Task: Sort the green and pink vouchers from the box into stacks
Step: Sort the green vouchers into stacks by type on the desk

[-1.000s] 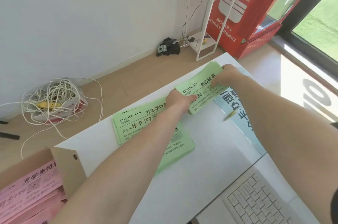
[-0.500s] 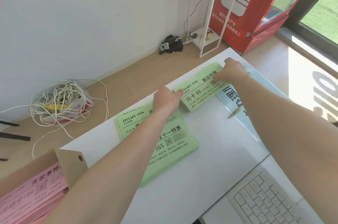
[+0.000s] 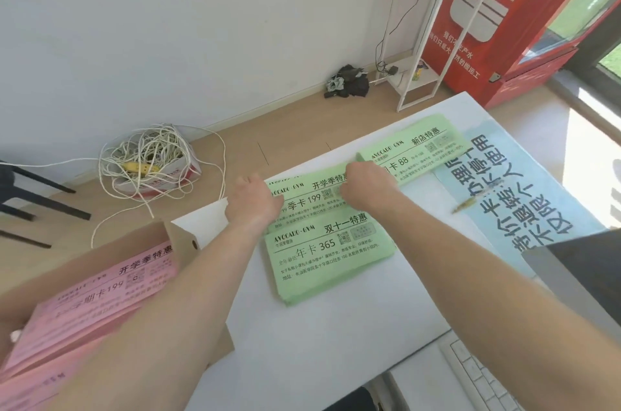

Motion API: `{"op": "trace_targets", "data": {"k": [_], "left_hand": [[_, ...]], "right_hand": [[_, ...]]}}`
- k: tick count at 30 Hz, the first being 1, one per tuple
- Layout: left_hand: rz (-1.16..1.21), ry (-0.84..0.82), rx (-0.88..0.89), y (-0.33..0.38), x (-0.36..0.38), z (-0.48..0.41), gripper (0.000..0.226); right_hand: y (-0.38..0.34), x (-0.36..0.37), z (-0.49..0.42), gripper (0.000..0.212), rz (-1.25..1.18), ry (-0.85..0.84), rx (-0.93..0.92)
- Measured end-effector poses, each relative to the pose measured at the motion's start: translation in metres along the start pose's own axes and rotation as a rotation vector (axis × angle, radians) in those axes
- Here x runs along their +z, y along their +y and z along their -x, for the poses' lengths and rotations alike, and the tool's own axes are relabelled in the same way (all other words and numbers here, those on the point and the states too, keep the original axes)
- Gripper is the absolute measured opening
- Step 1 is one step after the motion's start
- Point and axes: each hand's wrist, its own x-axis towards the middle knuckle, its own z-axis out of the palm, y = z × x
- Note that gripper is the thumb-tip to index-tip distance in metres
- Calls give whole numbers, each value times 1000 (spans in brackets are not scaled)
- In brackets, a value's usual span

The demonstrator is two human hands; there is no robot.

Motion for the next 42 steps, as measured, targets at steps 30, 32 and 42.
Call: {"op": "trace_targets", "data": {"k": [30, 32, 42], "left_hand": [[369, -104, -11, -47, 15, 69, 104], [333, -188, 3, -52, 23, 84, 118], [-7, -270, 217, -52, 62, 118, 147]], "right_hand": [[11, 30, 74, 58, -186, 82, 80], [25, 34, 93, 85, -167, 56, 109], [47, 61, 101, 121, -79, -82, 59]]}}
